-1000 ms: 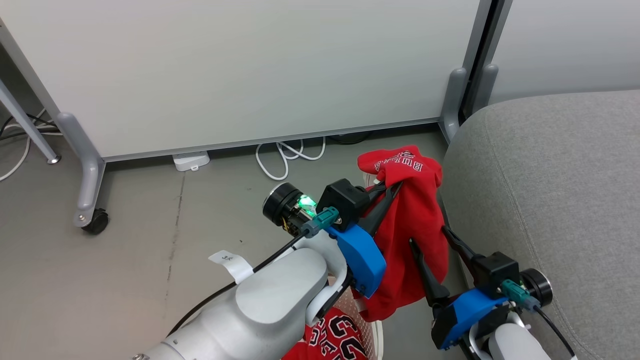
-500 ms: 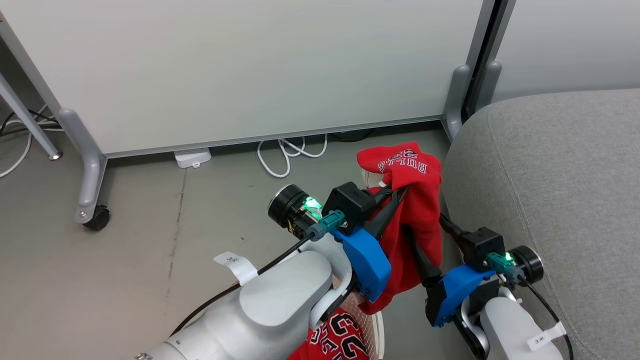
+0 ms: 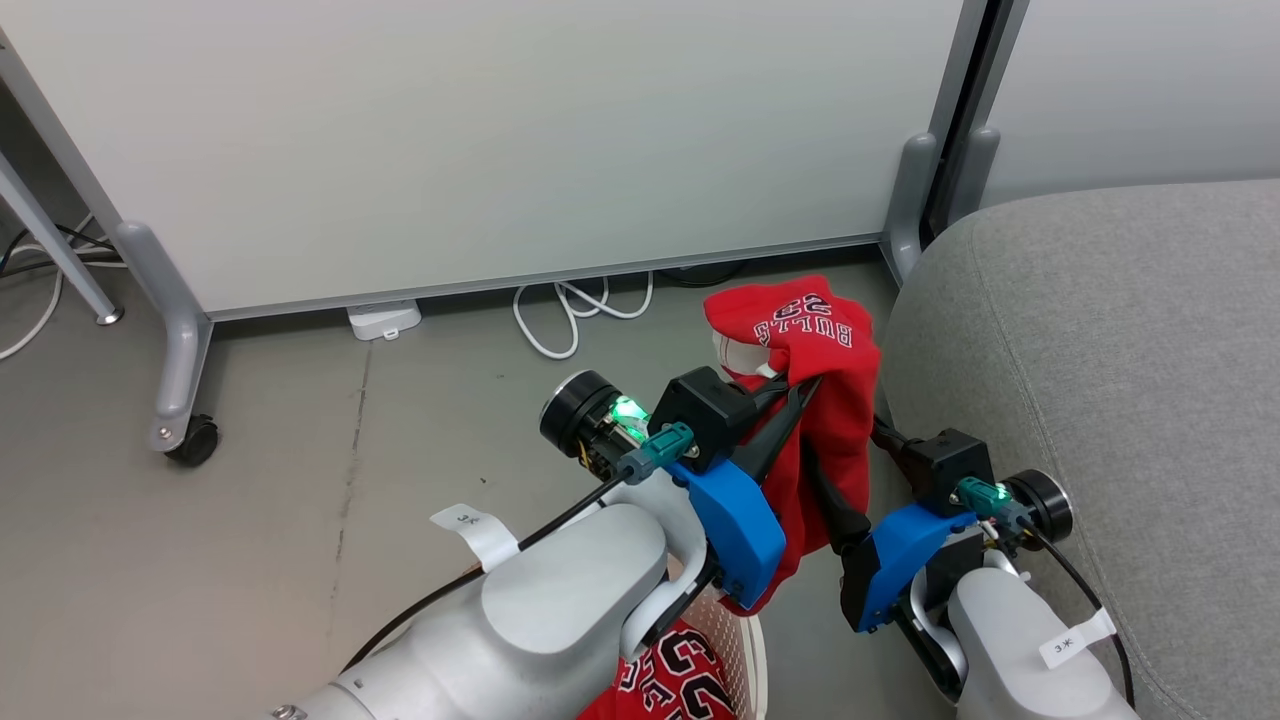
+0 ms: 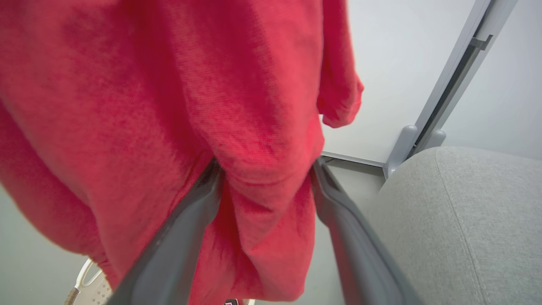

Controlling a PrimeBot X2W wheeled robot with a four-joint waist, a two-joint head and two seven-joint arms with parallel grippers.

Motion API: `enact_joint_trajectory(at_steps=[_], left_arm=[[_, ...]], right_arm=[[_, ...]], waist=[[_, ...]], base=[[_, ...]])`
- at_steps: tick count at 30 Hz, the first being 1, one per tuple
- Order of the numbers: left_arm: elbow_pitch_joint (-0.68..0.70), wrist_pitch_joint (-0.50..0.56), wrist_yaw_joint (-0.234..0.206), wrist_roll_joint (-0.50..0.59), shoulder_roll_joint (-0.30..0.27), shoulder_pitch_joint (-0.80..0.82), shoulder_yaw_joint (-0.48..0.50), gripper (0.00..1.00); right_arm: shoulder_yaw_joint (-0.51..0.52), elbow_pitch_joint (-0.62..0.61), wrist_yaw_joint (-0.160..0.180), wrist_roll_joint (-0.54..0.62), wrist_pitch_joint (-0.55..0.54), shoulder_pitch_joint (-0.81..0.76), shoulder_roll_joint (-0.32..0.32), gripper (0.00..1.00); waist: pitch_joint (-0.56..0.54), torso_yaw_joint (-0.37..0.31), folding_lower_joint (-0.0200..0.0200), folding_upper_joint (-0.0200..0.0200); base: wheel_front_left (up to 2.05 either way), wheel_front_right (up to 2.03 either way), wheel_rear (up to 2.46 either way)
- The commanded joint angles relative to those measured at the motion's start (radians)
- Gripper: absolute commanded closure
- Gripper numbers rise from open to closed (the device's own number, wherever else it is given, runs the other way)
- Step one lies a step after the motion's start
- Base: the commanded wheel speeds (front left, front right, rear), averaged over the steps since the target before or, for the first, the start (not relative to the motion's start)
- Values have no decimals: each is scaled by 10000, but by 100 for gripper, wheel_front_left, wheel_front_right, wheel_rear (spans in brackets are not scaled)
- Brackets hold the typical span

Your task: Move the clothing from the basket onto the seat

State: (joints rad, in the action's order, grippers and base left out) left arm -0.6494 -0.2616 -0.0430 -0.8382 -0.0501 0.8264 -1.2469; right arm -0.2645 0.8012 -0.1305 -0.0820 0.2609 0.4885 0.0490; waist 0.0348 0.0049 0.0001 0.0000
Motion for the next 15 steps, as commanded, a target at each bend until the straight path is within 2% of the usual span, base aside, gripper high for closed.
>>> enact_joint_trajectory(at_steps=[1, 6, 7, 8, 10, 11, 15], left_arm=[[8, -51, 32, -50, -5, 89, -40, 100], [-27, -51, 12, -65, -3, 98, -79, 100], [-36, -51, 11, -72, -5, 103, -84, 100], [-44, -51, 12, -83, -5, 107, -90, 100], [-54, -51, 9, -96, -5, 116, -102, 100], [-57, -51, 3, -98, -5, 120, -106, 100], [-66, -51, -17, -133, -5, 113, -119, 100]], right_arm=[[-67, 78, -5, -78, 40, 178, 26, 0], [-116, 81, -5, -187, 52, 218, 26, 0], [-129, 66, -5, -201, 53, 214, 26, 25], [-151, 55, -5, -262, 54, 205, 26, 56], [-194, 72, -5, -346, 56, 197, 26, 93], [-223, 79, -5, -385, 56, 205, 26, 100], [-342, 74, -5, -497, 56, 198, 27, 100]], waist=[[-32, -5, -1, 0], [-53, -30, -1, 0], [-54, -34, -1, 0], [-55, -37, -1, 0], [-52, -41, -1, 0], [-50, -42, -1, 0], [-54, -51, -1, 0]], base=[[0, 0, 0], [0, 0, 0], [0, 0, 0], [0, 0, 0], [0, 0, 0], [0, 0, 0], [0, 0, 0]])
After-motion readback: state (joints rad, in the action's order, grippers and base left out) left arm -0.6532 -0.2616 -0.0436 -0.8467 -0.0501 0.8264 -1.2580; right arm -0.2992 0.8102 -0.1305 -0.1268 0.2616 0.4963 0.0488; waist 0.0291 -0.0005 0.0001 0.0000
